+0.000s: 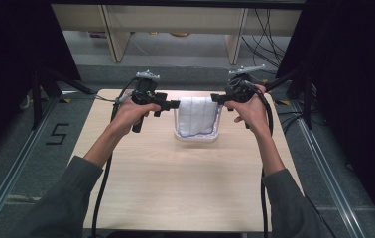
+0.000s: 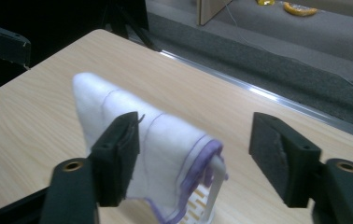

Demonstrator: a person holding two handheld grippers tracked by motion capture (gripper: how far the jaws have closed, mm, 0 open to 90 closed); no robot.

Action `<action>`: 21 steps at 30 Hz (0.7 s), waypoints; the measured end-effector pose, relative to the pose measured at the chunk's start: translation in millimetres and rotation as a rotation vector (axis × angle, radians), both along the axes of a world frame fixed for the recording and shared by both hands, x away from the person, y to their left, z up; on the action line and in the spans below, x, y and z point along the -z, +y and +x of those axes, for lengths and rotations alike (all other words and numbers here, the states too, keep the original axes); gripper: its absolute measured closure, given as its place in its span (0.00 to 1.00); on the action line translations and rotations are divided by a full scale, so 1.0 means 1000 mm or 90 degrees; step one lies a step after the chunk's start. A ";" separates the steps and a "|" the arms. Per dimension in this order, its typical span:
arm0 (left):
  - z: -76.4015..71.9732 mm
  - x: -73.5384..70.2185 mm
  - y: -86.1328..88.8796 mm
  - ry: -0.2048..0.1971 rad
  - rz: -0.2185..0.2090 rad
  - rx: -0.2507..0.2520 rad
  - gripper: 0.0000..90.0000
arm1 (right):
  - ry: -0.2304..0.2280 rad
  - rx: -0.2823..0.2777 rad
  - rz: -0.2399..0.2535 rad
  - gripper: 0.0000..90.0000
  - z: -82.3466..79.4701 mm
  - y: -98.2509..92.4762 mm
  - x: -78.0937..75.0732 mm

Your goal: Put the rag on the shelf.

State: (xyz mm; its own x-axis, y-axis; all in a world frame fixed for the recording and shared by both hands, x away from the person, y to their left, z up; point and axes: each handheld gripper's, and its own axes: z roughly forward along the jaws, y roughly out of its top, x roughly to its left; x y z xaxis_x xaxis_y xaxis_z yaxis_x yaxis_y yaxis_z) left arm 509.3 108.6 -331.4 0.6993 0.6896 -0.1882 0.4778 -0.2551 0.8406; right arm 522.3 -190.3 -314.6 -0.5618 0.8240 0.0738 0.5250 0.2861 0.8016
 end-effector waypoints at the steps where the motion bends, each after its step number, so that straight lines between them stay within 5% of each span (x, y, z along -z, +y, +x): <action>1: -0.003 0.001 0.001 -0.004 0.005 0.003 0.37 | -0.012 -0.003 0.000 0.35 -0.005 0.000 0.000; 9: -0.033 0.021 0.007 0.023 -0.046 0.029 0.34 | -0.038 -0.031 0.006 0.32 -0.039 0.002 0.002; 12: -0.046 0.026 0.011 0.006 -0.034 0.035 0.34 | -0.039 -0.049 0.009 0.32 -0.051 0.004 0.008; 21: -0.080 0.051 0.020 0.009 -0.035 0.055 0.33 | -0.053 -0.072 0.029 0.29 -0.079 0.005 0.029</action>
State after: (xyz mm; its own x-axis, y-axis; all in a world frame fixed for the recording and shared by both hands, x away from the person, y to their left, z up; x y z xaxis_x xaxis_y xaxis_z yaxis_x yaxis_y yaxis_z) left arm 429.5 128.7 -382.6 0.7530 0.6147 -0.2347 0.4677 -0.2491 0.8481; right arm 443.7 -185.0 -343.2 -0.6566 0.7519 0.0595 0.4226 0.3015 0.8547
